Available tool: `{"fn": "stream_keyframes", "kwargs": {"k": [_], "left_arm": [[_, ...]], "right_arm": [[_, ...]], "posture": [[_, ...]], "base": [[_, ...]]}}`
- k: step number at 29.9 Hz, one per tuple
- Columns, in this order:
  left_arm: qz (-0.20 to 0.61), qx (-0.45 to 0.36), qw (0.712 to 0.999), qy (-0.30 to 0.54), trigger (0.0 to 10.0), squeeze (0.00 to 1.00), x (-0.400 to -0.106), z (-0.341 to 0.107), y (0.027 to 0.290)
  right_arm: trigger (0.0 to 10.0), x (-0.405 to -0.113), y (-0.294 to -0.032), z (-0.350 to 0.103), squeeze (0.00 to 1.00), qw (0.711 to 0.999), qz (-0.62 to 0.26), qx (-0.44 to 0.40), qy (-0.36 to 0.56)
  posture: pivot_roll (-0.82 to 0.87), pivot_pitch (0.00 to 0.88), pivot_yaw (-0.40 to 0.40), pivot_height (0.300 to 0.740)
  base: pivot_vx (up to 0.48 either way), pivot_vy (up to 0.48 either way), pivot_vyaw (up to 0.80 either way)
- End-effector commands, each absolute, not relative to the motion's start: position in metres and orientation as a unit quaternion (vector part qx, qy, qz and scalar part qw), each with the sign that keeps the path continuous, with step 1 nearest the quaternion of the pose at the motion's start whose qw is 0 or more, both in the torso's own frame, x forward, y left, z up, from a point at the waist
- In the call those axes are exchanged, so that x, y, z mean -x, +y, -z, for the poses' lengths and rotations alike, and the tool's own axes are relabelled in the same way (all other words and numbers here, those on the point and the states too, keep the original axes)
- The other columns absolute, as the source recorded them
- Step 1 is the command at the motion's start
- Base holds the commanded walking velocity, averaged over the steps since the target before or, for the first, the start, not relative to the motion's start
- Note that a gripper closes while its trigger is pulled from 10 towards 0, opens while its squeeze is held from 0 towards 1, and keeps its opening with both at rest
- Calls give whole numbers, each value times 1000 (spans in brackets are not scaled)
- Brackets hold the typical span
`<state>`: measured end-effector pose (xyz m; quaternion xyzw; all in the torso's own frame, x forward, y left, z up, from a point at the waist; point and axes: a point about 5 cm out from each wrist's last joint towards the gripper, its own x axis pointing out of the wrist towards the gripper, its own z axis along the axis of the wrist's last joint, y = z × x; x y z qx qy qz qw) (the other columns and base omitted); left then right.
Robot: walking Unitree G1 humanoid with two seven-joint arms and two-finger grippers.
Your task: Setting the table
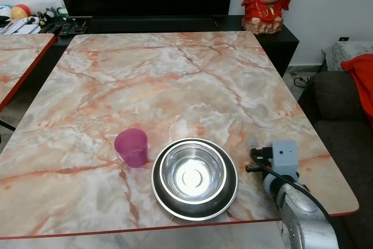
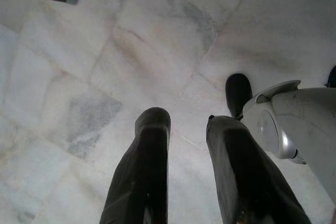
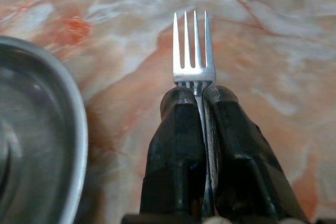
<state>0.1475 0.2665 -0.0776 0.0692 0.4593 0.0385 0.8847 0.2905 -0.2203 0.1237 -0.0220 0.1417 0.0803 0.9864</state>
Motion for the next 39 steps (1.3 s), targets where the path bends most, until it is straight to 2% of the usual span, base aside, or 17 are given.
{"fn": "stream_keyframes", "kwargs": {"k": [1,7,19,39], "left_arm": [[-45,-66,879,470,10000,0,-141,79,270],[-42,-65,881,468,10000,0,-144,79,269],[-41,-62,882,466,10000,0,-145,79,266],[-37,-62,882,466,10000,0,-147,79,265]], "right_arm": [[10000,-291,-223,-120,0,984,-80,27,160],[10000,-291,-221,-113,0,976,-91,51,191],[10000,-294,-219,-117,0,978,-81,38,189],[10000,-284,-206,-91,0,965,-91,46,243]], "posture": [[-52,140,16,740],[-51,151,14,740],[-54,163,13,740],[-54,169,19,740]], "base": [[0,0,0],[0,0,0],[0,0,0],[0,0,0]]}}
